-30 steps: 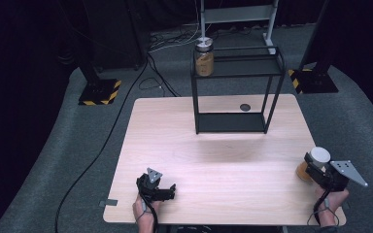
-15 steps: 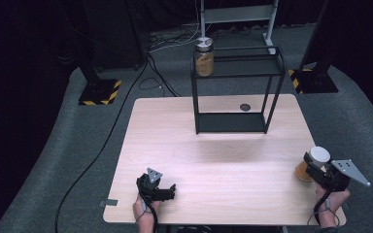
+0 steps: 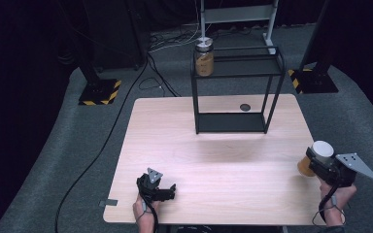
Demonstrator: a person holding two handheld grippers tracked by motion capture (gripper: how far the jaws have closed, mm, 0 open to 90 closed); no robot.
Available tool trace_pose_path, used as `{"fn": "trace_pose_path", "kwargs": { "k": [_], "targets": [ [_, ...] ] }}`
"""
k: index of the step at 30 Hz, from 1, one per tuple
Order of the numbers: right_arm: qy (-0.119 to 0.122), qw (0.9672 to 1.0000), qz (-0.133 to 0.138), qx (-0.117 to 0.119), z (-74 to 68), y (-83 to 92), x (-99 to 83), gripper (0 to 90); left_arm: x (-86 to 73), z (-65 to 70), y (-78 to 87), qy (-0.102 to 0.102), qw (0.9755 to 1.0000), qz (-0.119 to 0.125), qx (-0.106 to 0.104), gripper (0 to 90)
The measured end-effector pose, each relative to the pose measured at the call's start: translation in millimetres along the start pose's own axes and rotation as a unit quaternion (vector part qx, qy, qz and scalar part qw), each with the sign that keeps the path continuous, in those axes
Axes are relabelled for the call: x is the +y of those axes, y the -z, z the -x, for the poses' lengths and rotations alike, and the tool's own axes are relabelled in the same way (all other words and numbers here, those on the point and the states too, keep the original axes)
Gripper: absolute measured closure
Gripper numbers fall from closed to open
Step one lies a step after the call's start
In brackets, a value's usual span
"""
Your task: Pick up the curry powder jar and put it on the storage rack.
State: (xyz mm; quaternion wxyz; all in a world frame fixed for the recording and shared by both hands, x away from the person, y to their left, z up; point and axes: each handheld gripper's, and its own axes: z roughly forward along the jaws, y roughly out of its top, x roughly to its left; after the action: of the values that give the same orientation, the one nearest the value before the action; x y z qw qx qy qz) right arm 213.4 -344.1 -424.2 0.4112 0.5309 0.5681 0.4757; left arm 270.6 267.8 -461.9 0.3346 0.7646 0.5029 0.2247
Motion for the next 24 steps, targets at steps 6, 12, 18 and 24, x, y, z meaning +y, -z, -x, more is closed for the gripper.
{"fn": "trace_pose_path", "kwargs": {
  "k": [6, 12, 18, 24],
  "targets": [
    [0.005, 0.9999, -0.002, 0.010, -1.3, 2.1, 17.1, 33.2, 0.2, 0.0, -0.1, -0.001, 1.0000, 0.000, 0.000, 0.2],
    [0.012, 0.9998, -0.001, 0.017, -5.4, 4.4, 34.3, 33.2, 0.1, 0.0, -0.1, -0.001, 1.0000, 0.000, 0.000, 0.2],
    [0.023, 0.9995, -0.001, 0.023, -9.9, 5.2, 50.7, 33.2, -0.2, 0.7, 0.0, -0.001, 1.0000, 0.001, 0.001, 0.2],
    [0.027, 0.9991, -0.006, 0.031, -14.4, 3.1, 65.2, 33.2, -0.4, 1.2, 0.2, -0.003, 1.0000, 0.001, 0.002, 0.2]
  ]
}}
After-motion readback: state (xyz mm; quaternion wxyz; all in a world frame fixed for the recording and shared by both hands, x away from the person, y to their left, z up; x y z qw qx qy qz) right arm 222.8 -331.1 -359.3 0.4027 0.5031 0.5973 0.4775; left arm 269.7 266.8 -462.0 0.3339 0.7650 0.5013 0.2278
